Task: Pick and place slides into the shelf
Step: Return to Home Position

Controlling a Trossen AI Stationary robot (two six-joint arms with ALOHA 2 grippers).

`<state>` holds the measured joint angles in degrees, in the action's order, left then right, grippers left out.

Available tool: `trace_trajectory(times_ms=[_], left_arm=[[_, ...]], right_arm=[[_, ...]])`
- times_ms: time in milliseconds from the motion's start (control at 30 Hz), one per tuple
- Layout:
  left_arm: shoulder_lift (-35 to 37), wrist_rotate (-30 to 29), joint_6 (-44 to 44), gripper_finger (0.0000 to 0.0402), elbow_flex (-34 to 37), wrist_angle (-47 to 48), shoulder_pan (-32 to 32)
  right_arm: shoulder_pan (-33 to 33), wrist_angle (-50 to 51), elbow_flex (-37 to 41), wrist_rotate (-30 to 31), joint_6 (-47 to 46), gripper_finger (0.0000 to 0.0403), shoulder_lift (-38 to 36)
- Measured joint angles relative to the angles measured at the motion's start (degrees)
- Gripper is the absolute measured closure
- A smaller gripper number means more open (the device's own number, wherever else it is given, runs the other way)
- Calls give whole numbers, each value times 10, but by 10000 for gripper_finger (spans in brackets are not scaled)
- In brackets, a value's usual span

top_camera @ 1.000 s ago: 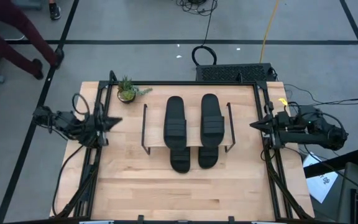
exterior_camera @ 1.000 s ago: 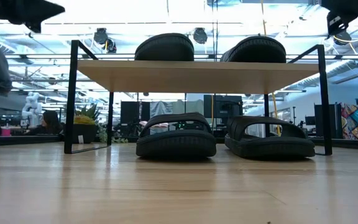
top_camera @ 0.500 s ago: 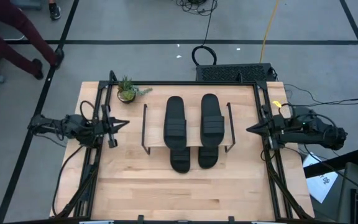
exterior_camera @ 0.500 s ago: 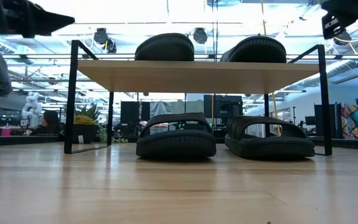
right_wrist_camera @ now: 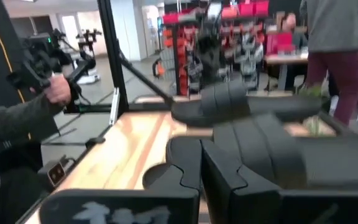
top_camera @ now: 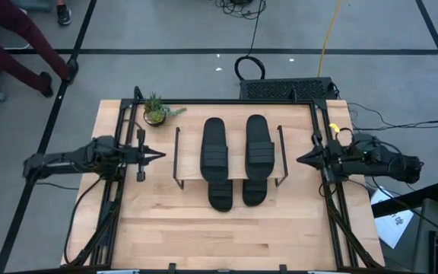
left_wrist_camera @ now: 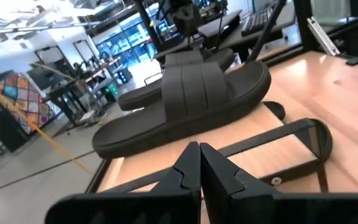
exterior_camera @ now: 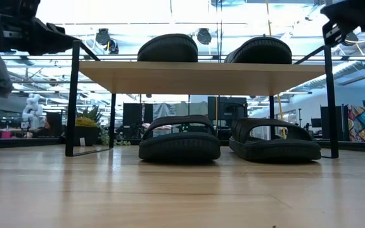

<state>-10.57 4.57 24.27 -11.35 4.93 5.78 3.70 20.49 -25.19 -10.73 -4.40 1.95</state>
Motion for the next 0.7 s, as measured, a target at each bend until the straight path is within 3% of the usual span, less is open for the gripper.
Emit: trace_trajectory(times_ms=[367, 700], left_arm=[[0, 97, -42, 402, 13, -9, 55], [1, 5, -117, 402, 50, -48, 56]], right_arm=[[0, -82, 71, -11, -23, 403, 0], [0, -104, 92, 18, -18, 403, 0]])
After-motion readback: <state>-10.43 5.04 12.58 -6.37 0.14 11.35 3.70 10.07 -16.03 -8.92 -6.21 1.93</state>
